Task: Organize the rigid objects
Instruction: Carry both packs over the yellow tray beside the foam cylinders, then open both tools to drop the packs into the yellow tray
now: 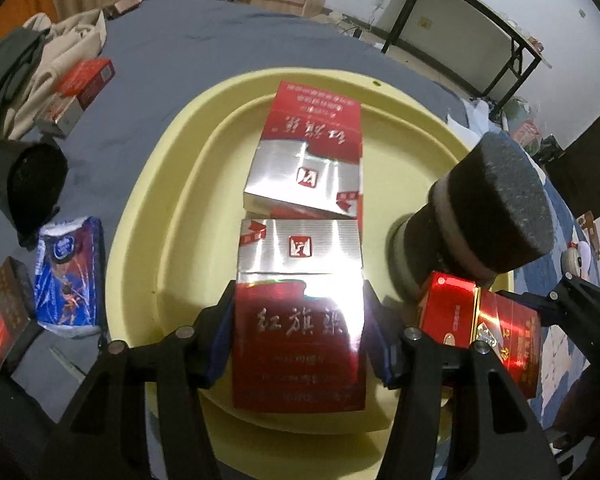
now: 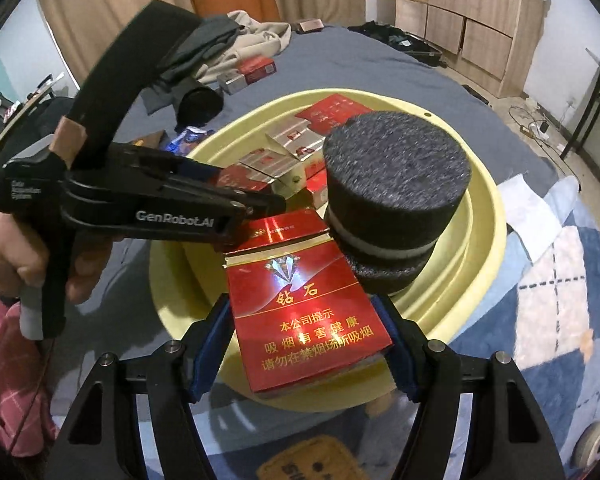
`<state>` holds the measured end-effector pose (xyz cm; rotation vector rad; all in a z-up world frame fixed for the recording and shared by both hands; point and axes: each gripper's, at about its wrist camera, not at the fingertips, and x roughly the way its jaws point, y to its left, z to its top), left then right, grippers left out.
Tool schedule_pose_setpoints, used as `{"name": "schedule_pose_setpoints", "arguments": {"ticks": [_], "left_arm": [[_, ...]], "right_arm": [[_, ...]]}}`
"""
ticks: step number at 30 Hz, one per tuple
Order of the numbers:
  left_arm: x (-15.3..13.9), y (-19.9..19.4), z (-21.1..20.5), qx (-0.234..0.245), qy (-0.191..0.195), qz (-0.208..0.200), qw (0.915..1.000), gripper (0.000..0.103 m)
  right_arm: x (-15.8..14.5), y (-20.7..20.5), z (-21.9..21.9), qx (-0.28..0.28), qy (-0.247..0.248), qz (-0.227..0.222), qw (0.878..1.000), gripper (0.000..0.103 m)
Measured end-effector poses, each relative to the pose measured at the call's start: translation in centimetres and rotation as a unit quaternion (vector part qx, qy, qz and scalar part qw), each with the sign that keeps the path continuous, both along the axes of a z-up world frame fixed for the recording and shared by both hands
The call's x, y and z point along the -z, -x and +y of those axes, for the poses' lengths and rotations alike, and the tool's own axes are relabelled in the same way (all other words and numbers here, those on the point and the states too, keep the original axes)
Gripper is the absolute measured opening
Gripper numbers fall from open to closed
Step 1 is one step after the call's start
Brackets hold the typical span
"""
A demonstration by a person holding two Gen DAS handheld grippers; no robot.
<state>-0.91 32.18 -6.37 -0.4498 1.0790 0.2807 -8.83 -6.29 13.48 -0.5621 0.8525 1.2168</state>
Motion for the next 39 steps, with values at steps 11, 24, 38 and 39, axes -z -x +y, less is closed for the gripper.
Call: {"name": "schedule_pose_setpoints", "arguments": {"ticks": [11,24,38,39], "left_arm": [[0.2,1.4,0.4,-0.026,0.032,0.001,0.9992,0.073],[-3.2,2.8,0.8,-0.106,-0.022,-0.045,0.9931,0.097],[-11.2,-0.7,-6.8,-0.117,-0.214,-0.125,0.9618,0.103],[-11.5,-1.5,-8.1,-0.097,-0.202,-0.132,0.9657,0.103]], "right_arm": [[1.3,-0.7,1.4,0.011,0.006,0.024,1.0,0.069],[-0.1,0.3,-0.8,-0.007,0.013,0.002,1.0,0.102],[-4.4,-2.0,-21.4,0.077,0.02,-0.021,0.997,0.103],[-4.2,-3.1,-23.8,0.105,0.031,-0.015,0.994,0.103]]}}
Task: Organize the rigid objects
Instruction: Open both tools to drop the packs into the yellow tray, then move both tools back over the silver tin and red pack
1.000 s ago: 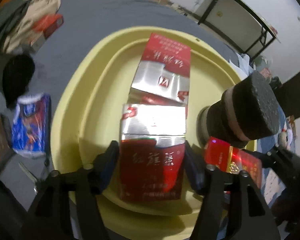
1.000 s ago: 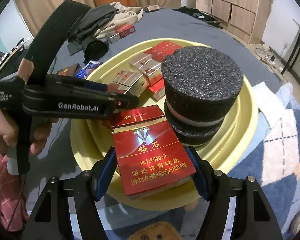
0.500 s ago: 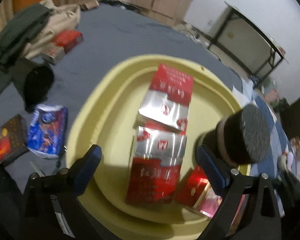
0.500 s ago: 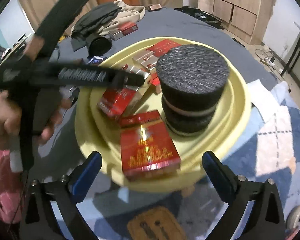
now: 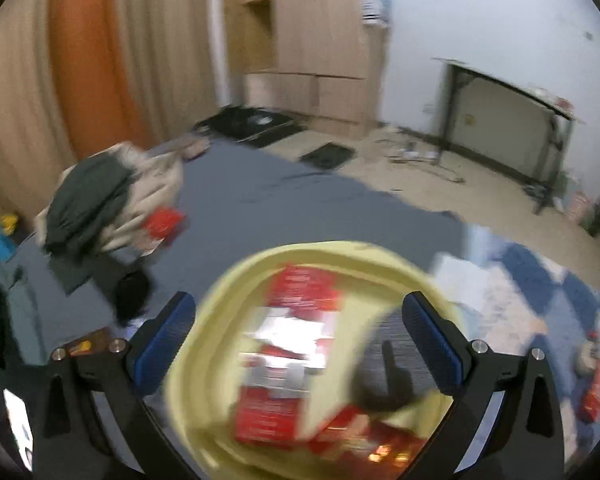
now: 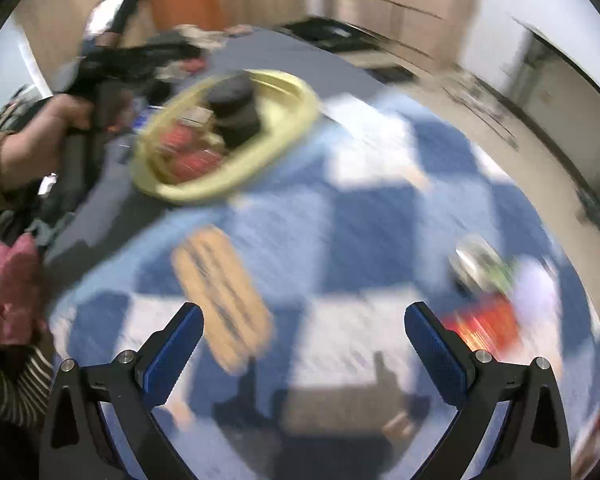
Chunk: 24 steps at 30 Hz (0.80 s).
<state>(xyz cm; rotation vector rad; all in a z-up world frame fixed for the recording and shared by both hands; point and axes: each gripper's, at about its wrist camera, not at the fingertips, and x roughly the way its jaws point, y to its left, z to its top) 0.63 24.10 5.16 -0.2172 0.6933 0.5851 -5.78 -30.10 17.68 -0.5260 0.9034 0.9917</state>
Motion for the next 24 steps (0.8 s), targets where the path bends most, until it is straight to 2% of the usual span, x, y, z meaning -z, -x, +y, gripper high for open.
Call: {"name": "schedule_pose_setpoints", "arguments": {"ticks": [2,4,5,6,7,8,9,10,11,13,15,18,20,21,24], "left_arm": [[-0.5,-1.4,-2.6,0.059,0.038,0.002,0.9975,0.103],[-0.9,-2.6,-5.8,0.127,0.076,0.003,0.989,0.103],[-1.0,-3.2,-7.4,0.165,0.098,0.007,0.9814,0.103],[-0.8,-4.0,-9.2,0.212,0.136,0.022,0.9675,0.103],[-0.5,-4.5,-10.3,0.236,0.159,0.032,0.9581,0.103],[-0.1,-5.2,-11.9,0.268,0.186,0.052,0.9439,0.103],[0.4,-5.8,-13.0,0.288,0.2,0.071,0.9338,0.103],[0.9,-6.3,-14.3,0.301,0.208,0.092,0.9261,0.103],[1.4,-6.6,-15.2,0.305,0.21,0.107,0.9228,0.103],[2.6,-7.5,-16.5,0.298,0.212,0.14,0.9203,0.103],[3.1,-7.8,-17.4,0.28,0.195,0.153,0.9275,0.103],[3.4,-8.8,-18.7,0.277,0.176,0.143,0.9338,0.103],[3.8,-9.2,-19.7,0.288,0.164,0.133,0.9339,0.103],[4.1,-9.8,-20.3,0.298,0.157,0.129,0.9327,0.103],[4.9,-10.4,-21.3,0.31,0.161,0.124,0.9287,0.103]], "right_arm": [[0.1,-1.5,-3.5,0.047,0.007,-0.001,0.999,0.103],[-0.3,-2.7,-6.0,0.09,0.007,-0.011,0.996,0.103],[-0.3,-3.4,-7.3,0.111,0.007,-0.014,0.994,0.103],[-0.3,-4.3,-8.7,0.135,0.009,-0.012,0.991,0.103],[-0.3,-4.6,-9.5,0.148,0.011,-0.01,0.989,0.103],[-0.5,-4.8,-10.2,0.156,0.013,-0.011,0.988,0.103],[-0.6,-4.7,-10.8,0.157,0.012,-0.014,0.987,0.103],[-1.0,-4.5,-11.1,0.154,0.005,-0.022,0.988,0.103],[-1.4,-4.3,-11.6,0.151,-0.008,-0.03,0.988,0.103],[-1.4,-4.3,-11.8,0.156,-0.021,-0.023,0.987,0.103],[-1.1,-4.0,-12.1,0.156,-0.029,-0.008,0.987,0.103],[-0.6,-3.8,-12.7,0.162,-0.045,0.019,0.986,0.103],[0.7,-5.0,-13.3,0.194,-0.068,0.067,0.976,0.103],[1.2,-5.3,-13.8,0.222,-0.086,0.1,0.966,0.103],[2.0,-6.3,-14.6,0.272,-0.107,0.145,0.945,0.103]]}}
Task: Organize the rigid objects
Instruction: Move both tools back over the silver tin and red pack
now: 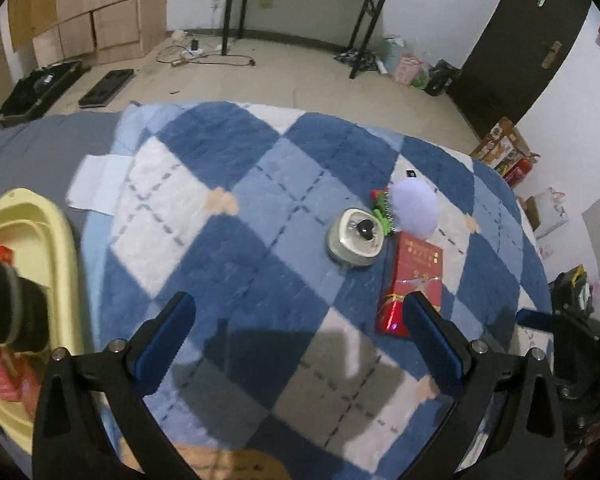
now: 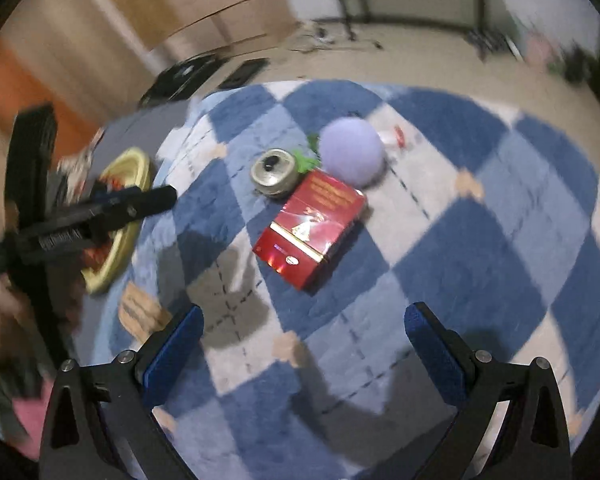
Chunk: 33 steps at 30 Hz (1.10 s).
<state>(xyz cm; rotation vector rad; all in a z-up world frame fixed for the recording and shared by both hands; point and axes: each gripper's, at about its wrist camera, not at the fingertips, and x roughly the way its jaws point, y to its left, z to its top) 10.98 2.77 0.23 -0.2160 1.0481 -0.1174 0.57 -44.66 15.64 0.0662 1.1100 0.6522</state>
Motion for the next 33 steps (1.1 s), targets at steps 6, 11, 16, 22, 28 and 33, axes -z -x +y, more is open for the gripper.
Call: {"name": "schedule_pose_setpoints", "arguments": {"ticks": [6,11,16,22,28,33], "left_arm": [[0.5,-0.6,0.5,0.015,0.012,0.004,0.9998,0.103],[-0.4,-0.6,1.1,0.026,-0.004,-0.013,0.9996,0.103],[0.2,-0.5,1.3,0.025,-0.002,-0.008,0.9997,0.103],[0.9,0.2,0.4,0.034,-0.021,-0.005,0.9992,0.103],[1.0,0.3,0.1,0.041,-0.024,-0.006,0.9989,0.103],[0.7,0.4,0.0,0.032,-0.033,-0.016,0.9988,0.103]], "right_arm": [[0.4,-0.9,-1.4,0.031,-0.005,0.022,0.999,0.103],[0.7,-1.9,-3.3,0.091,-0.029,0.05,0.994,0.103],[1.4,-1.4,-2.4,0.085,-0.008,0.046,0.995,0.103],[2.4,-1.0,-1.0,0.067,0.004,0.053,0.996,0.103],[3.4,-0.9,-0.6,0.056,0.012,0.056,0.997,0.103],[3.4,-0.8,-0.1,0.047,0.023,0.046,0.998,0.103]]}}
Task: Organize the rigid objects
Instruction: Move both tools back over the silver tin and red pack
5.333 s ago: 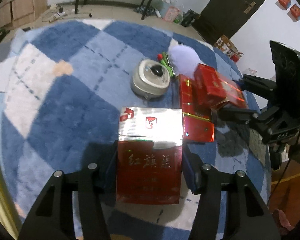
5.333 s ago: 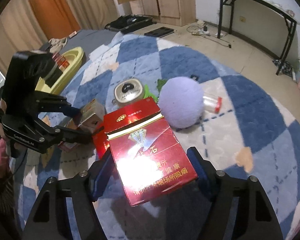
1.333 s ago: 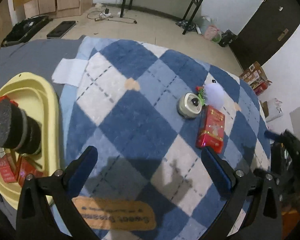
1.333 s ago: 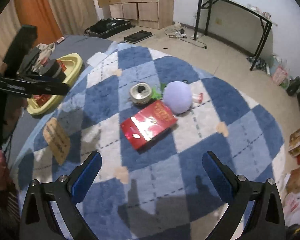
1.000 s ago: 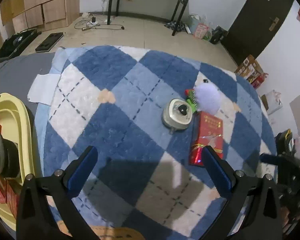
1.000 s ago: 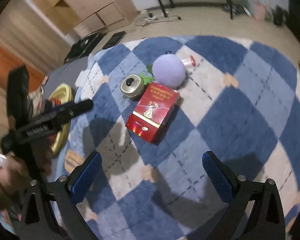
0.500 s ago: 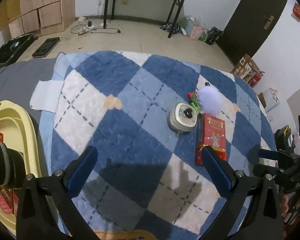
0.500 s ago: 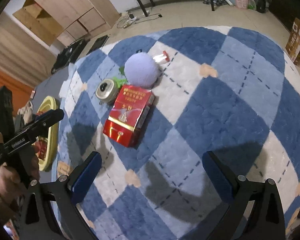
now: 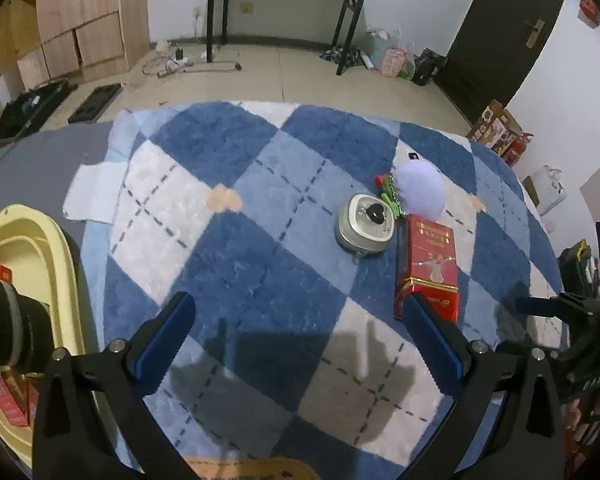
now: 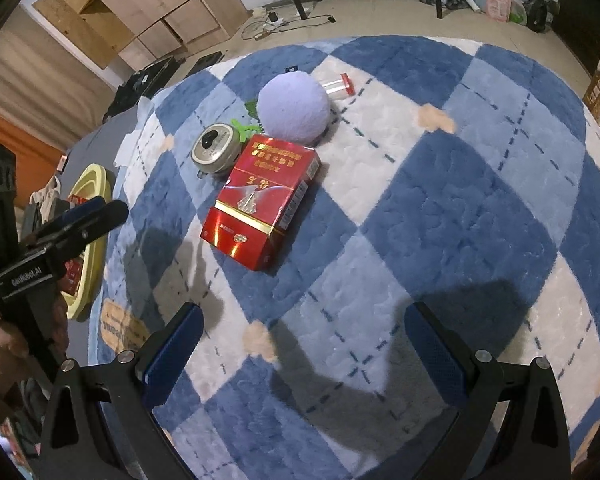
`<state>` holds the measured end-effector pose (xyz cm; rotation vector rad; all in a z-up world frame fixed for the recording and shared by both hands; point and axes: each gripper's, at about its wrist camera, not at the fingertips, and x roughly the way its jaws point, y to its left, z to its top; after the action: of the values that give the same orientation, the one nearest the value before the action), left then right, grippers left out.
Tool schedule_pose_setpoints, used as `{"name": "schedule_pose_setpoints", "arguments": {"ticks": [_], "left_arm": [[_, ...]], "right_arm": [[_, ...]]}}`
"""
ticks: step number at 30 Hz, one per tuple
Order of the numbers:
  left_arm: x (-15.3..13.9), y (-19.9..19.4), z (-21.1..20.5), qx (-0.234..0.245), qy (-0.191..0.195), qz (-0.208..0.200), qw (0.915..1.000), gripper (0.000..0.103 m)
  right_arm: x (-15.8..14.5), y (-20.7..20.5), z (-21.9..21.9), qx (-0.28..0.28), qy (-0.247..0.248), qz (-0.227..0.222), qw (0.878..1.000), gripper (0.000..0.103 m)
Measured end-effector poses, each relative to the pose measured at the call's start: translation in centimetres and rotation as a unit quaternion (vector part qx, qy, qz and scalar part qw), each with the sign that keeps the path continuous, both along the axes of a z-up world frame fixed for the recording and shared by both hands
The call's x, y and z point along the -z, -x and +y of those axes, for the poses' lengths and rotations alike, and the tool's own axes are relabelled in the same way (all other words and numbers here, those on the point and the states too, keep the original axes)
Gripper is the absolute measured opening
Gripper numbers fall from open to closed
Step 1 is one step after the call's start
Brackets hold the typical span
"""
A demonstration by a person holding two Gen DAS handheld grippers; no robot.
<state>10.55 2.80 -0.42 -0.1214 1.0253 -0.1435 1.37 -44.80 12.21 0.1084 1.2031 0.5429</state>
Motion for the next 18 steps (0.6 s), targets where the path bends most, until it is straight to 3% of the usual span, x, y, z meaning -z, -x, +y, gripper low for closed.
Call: {"name": "schedule_pose_setpoints", "arguments": {"ticks": [18], "left_arm": [[-0.38,-0.22,-0.13,-0.001,0.002,-0.003,1.0,0.103]], "right_arm": [[-0.26,0.37,0.82,-0.018,-0.001,-0.003,1.0,0.103]]}}
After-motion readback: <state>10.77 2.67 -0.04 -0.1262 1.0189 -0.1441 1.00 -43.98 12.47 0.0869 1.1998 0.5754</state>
